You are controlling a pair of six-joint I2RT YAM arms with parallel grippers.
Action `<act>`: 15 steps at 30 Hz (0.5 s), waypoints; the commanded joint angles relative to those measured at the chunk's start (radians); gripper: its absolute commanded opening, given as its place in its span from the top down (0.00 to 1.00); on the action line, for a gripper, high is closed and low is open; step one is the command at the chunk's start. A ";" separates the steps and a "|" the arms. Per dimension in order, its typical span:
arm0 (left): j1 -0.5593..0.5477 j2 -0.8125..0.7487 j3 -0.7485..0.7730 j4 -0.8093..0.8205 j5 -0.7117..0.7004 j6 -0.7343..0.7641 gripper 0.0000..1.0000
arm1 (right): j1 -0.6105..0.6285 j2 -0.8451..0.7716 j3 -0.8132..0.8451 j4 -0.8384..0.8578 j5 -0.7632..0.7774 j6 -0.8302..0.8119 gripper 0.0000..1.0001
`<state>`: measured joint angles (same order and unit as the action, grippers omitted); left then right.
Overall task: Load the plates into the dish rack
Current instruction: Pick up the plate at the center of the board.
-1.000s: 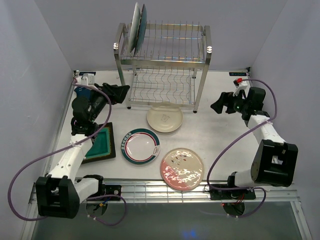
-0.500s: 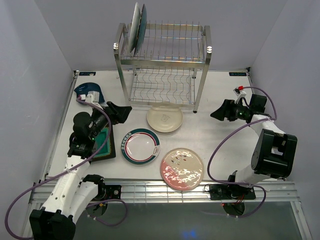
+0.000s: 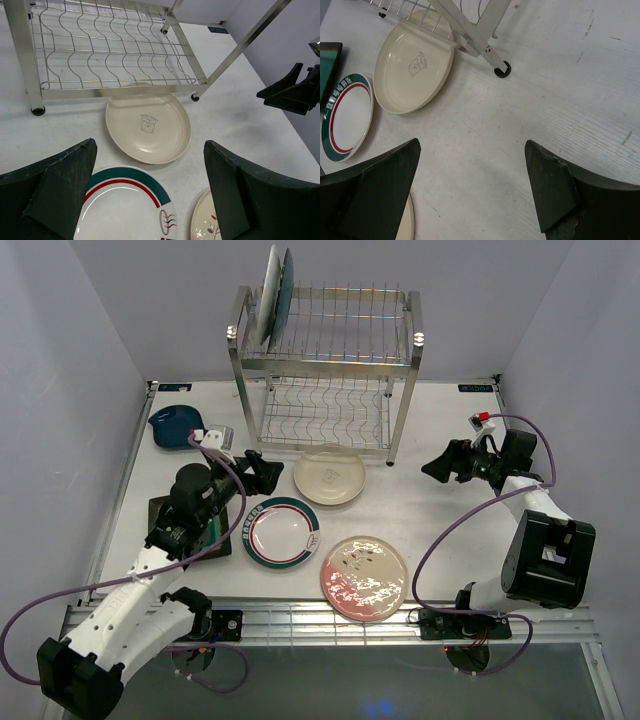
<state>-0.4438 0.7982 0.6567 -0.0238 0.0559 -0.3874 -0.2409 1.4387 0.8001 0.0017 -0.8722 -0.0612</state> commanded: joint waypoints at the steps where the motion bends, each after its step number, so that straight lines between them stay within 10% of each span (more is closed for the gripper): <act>1: -0.044 0.015 0.057 -0.053 -0.114 0.048 0.02 | 0.000 -0.008 -0.002 0.024 -0.034 -0.014 0.10; 15: -0.335 0.082 0.034 -0.065 -0.623 0.028 0.02 | 0.002 -0.018 -0.002 0.012 -0.033 -0.026 0.10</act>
<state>-0.7036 0.8127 0.6769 -0.0738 -0.3550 -0.3645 -0.2409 1.4387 0.8001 0.0013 -0.8902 -0.0662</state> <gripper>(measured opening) 0.979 0.900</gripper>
